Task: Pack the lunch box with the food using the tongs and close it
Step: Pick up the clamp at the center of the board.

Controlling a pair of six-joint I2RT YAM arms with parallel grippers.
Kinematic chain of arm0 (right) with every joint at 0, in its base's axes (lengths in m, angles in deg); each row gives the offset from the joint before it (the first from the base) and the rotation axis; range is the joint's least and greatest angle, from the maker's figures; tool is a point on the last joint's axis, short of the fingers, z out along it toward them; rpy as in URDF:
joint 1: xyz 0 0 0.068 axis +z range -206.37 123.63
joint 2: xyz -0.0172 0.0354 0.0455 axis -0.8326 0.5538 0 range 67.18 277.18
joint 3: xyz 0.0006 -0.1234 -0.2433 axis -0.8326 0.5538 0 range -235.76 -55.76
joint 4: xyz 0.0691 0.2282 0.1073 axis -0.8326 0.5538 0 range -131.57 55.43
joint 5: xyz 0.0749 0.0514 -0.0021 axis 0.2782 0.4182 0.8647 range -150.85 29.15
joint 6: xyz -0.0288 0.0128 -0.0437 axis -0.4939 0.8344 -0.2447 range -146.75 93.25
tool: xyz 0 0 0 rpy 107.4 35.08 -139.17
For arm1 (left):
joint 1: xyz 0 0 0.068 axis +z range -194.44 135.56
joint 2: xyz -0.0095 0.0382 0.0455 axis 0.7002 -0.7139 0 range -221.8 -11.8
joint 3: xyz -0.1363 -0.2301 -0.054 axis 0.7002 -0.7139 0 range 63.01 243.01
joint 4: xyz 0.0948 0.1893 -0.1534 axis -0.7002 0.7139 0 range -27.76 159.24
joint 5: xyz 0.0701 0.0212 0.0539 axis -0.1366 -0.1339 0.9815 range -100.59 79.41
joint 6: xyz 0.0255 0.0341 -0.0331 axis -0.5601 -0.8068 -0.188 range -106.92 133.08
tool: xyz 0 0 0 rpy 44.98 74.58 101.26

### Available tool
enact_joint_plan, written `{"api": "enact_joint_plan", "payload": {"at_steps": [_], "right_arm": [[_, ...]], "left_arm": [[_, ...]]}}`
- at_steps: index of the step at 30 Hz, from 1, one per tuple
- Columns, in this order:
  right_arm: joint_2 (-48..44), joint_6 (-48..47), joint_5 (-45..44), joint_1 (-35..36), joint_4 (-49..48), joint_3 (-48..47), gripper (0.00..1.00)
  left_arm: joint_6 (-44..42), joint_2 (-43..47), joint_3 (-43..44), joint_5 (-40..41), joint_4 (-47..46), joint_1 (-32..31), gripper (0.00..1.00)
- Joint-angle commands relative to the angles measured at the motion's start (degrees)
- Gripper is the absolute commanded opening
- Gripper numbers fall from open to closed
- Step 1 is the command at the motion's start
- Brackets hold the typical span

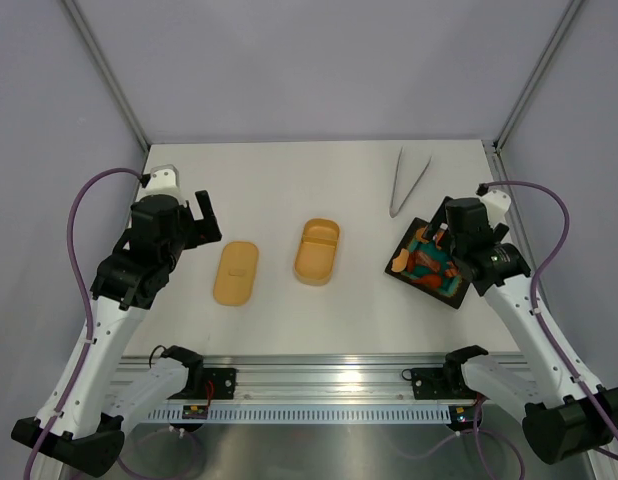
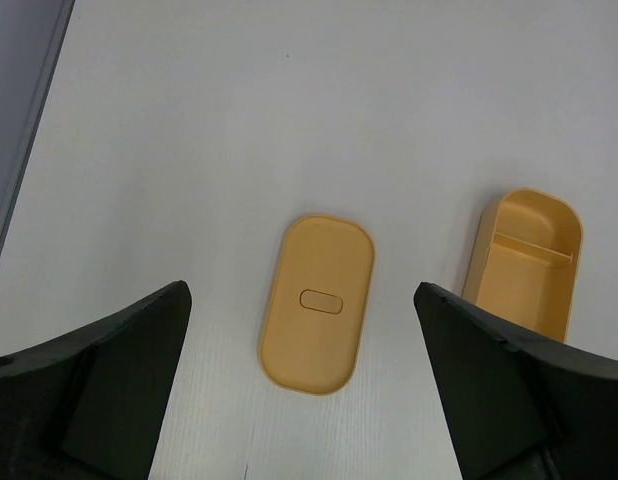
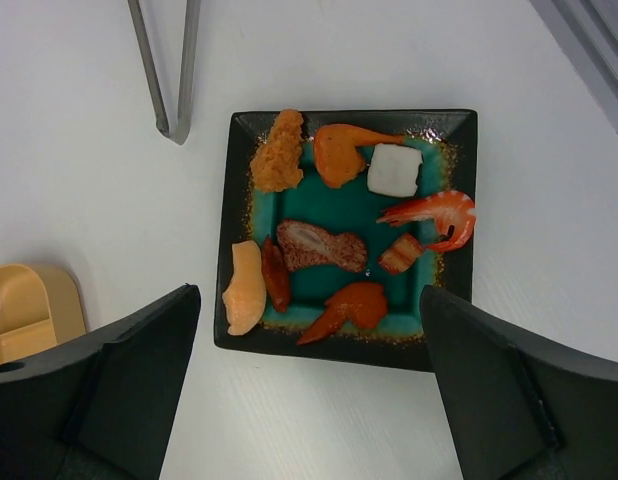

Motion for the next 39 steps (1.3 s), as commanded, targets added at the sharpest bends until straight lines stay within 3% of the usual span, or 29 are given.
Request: {"api": "enact_joint_plan", "payload": {"at_steps": [1,14,27,32,39], "right_arm": [[-1.74,-0.28,1.02,0.03,-0.83,0.46,0.99],[-3.85,-3.44,9.98,0.03,-2.32,1.96,0.99],[1.95,-3.26,11.13,0.03,-2.58,0.91,0.99],[13.97,-5.99,10.17,0.03,-3.55,-5.94,0.99],[37.08,-11.09,10.51,-2.77,-6.01,-26.03,0.99]], "left_arm": [[-0.26,-0.05,1.87,-0.81,-1.03,0.13,0.99],[-0.18,0.47,0.64,-0.81,0.21,0.22,0.99],[-0.09,0.39,0.38,-1.07,0.21,0.13,0.99],[0.17,-0.40,0.03,-1.86,-0.41,0.13,0.99],[0.00,-1.46,0.03,-1.78,-0.41,0.22,0.99]]}}
